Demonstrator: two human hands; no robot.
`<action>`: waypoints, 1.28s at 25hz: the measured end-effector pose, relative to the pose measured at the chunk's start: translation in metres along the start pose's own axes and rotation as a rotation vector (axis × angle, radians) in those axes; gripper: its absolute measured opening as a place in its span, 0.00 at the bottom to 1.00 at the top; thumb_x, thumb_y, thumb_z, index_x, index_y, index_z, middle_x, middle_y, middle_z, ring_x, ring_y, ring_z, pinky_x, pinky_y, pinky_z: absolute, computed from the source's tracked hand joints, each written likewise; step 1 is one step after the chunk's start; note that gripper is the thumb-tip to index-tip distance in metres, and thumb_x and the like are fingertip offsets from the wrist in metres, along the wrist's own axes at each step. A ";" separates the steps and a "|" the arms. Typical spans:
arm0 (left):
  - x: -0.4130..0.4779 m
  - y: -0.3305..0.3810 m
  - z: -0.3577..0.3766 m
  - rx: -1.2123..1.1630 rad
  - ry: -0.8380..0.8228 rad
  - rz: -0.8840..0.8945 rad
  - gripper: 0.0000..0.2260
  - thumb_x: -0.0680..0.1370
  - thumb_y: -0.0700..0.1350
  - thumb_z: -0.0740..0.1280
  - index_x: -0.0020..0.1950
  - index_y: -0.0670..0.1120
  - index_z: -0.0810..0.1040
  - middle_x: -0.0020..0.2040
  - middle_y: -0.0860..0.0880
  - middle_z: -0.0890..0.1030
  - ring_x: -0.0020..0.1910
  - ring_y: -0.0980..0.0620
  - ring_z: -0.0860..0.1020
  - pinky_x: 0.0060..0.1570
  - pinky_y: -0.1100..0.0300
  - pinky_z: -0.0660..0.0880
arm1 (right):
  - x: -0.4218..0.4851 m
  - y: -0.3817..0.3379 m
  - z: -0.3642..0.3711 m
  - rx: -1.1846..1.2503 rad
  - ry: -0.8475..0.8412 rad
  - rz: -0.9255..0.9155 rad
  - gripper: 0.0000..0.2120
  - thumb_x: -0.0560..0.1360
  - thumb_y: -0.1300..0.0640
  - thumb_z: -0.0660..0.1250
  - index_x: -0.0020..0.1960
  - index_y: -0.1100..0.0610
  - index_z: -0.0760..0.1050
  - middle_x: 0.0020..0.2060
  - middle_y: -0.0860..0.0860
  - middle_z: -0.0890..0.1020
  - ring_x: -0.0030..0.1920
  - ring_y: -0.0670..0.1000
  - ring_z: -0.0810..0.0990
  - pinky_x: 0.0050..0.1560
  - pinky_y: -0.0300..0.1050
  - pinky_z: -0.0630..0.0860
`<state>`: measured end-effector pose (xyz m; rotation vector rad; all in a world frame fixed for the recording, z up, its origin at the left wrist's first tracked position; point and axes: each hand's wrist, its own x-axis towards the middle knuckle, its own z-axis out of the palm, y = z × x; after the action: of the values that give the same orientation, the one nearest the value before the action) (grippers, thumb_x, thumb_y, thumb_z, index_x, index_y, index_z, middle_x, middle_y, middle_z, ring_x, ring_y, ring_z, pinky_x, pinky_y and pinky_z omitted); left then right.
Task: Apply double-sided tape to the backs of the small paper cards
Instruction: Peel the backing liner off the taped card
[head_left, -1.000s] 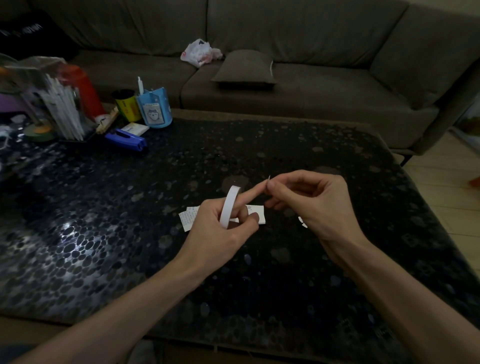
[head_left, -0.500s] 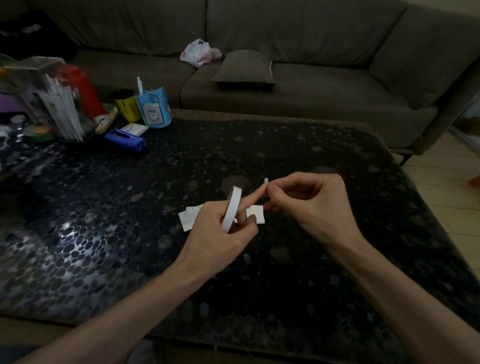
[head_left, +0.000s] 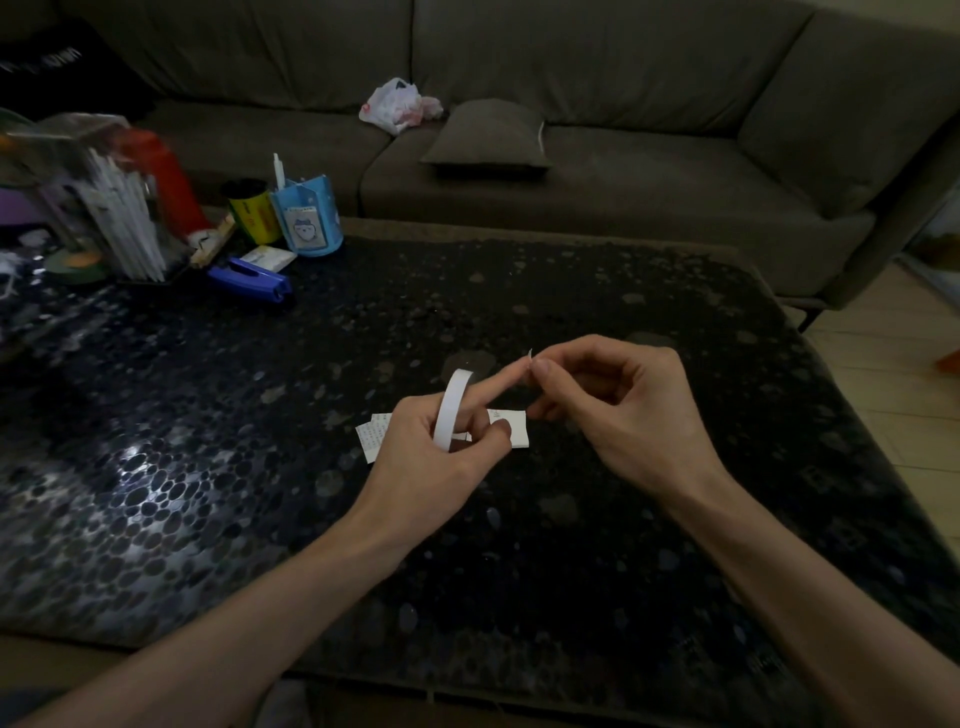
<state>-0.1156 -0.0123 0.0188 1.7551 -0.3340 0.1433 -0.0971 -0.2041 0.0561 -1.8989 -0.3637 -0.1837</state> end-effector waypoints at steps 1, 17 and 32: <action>0.000 0.001 0.000 -0.003 -0.002 0.004 0.26 0.80 0.35 0.70 0.64 0.68 0.81 0.28 0.56 0.72 0.27 0.59 0.68 0.32 0.65 0.69 | 0.000 0.000 0.001 -0.006 -0.005 -0.005 0.05 0.80 0.60 0.70 0.54 0.56 0.84 0.45 0.47 0.87 0.43 0.45 0.88 0.45 0.35 0.82; 0.001 0.004 -0.002 -0.300 0.058 -0.254 0.16 0.82 0.36 0.66 0.57 0.55 0.87 0.29 0.52 0.68 0.26 0.57 0.64 0.26 0.64 0.63 | -0.001 0.001 0.004 -0.037 0.041 0.069 0.04 0.77 0.60 0.73 0.48 0.52 0.82 0.44 0.42 0.86 0.42 0.44 0.87 0.46 0.35 0.81; 0.002 0.003 -0.002 -0.313 0.121 -0.349 0.16 0.81 0.35 0.64 0.57 0.53 0.87 0.26 0.57 0.69 0.26 0.57 0.62 0.26 0.66 0.62 | 0.000 0.006 0.006 -0.131 0.040 0.116 0.04 0.78 0.58 0.73 0.49 0.50 0.82 0.42 0.46 0.85 0.42 0.42 0.87 0.46 0.37 0.83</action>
<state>-0.1139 -0.0110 0.0225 1.4603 0.0403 -0.0525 -0.0953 -0.1999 0.0488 -2.0363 -0.2177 -0.1707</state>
